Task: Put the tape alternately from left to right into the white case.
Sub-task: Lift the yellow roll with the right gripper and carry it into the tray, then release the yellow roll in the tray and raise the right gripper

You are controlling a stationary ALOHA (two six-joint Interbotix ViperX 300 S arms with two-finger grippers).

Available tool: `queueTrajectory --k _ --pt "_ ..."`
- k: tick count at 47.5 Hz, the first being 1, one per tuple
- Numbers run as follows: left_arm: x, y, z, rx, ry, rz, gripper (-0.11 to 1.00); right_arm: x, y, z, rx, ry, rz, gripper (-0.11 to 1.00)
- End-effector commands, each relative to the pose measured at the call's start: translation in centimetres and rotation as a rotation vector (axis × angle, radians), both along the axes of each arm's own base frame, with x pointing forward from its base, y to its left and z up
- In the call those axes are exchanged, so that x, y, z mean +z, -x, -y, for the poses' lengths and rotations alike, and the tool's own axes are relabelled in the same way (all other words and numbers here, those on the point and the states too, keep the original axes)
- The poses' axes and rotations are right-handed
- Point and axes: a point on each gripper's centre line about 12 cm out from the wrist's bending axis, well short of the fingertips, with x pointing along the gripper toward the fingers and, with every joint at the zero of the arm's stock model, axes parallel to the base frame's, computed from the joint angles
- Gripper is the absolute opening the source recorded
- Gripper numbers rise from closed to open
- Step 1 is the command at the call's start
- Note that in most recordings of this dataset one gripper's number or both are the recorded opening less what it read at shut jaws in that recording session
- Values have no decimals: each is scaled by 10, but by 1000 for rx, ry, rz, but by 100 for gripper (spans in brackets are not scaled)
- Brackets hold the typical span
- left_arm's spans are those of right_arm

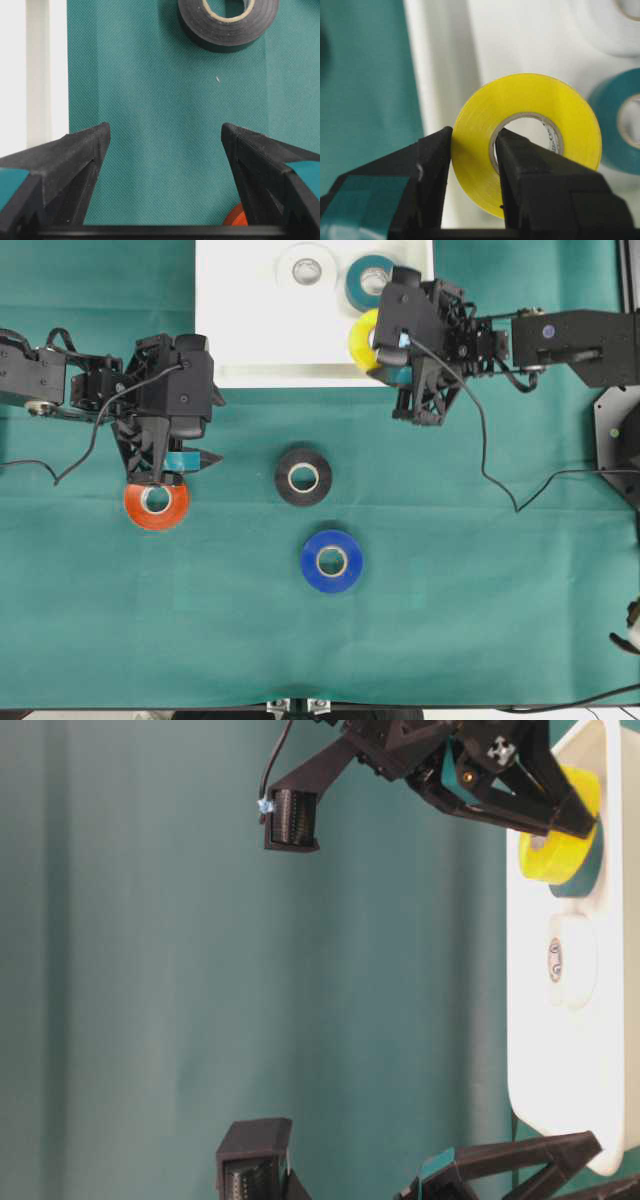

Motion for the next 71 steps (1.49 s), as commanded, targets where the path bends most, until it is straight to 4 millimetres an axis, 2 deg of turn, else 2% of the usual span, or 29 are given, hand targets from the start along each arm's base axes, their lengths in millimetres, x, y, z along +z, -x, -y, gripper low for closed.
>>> queueTrajectory --k 1,11,49,51,58,60,71 --pt "4 2 1 -2 1 18 76 12 -2 4 -3 15 39 28" --pt "4 2 2 -3 1 18 76 12 0 11 -20 19 37 28" --pt "4 2 2 -3 1 18 76 9 3 10 -20 17 26 28" --pt "4 2 2 -3 1 18 76 7 4 10 -20 16 22 35" --pt "5 1 1 -2 1 21 76 5 7 9 -16 17 13 77" --pt "5 1 2 -3 1 21 76 4 7 9 -16 17 12 84" --pt "5 1 1 -1 2 21 76 4 7 9 -15 17 15 80"
